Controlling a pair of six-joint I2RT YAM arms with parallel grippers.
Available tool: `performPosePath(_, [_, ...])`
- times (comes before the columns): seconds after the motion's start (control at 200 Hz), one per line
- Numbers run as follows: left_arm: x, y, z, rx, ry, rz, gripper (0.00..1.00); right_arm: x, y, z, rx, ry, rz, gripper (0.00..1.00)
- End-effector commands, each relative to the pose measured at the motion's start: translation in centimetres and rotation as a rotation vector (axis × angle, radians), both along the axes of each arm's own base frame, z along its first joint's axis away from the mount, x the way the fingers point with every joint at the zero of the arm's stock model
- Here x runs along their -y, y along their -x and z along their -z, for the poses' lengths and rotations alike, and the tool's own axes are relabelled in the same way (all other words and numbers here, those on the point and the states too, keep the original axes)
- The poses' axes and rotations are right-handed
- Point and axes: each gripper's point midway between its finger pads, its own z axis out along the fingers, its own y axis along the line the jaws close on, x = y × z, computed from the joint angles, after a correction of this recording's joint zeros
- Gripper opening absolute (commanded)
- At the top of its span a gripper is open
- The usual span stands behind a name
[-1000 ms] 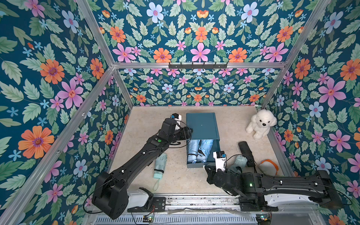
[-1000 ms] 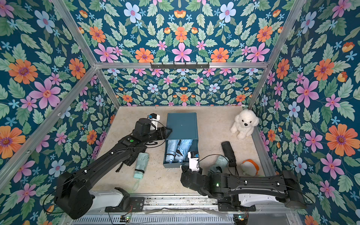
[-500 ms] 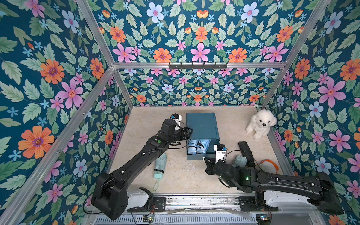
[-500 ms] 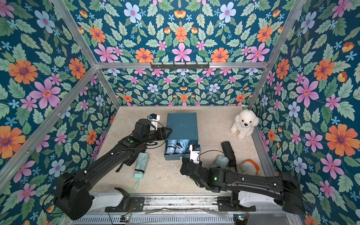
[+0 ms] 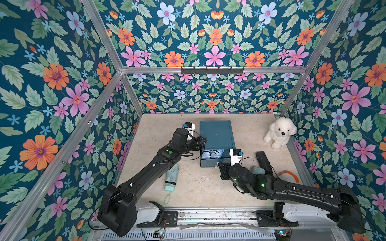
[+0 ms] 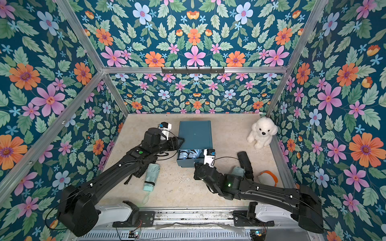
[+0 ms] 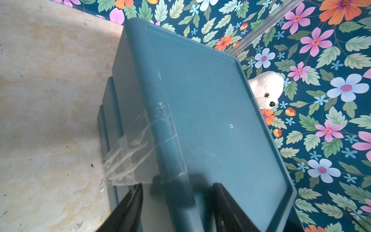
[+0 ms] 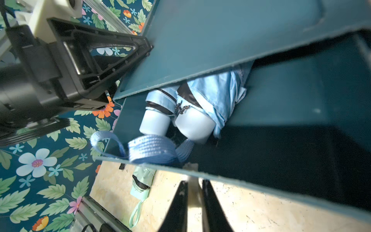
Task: Place the umbrella in the drawer by color
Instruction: Close the drawer in the storage box.
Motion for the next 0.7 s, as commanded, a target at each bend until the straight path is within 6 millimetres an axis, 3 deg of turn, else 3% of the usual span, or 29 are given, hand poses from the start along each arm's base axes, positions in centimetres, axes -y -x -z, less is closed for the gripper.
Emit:
performPosePath(0.0, [-0.8,1.1,2.6,-0.083,-0.074,0.009,0.6,0.7,0.5,-1.3,0.045,0.052,-0.012,0.25])
performPosePath(0.15, [-0.9,1.1,2.2,-0.075,-0.063,-0.003,0.6,0.4,1.7,-4.7,0.084,0.037,-0.038,0.29])
performPosePath(0.365, [-0.9,0.9,1.9,-0.068,-0.062,-0.008,0.61,-3.4,1.4,-7.9,0.099,-0.01,-0.104,0.32])
performPosePath(0.515, [-1.0,0.9,2.0,-0.07,-0.071,-0.012,0.61,-5.7,-0.3,-8.2,0.072,-0.034,-0.142,0.27])
performPosePath(0.695, [-0.9,0.9,2.3,-0.076,-0.073,-0.01,0.61,-6.0,-1.2,-6.4,0.009,-0.013,-0.146,0.24])
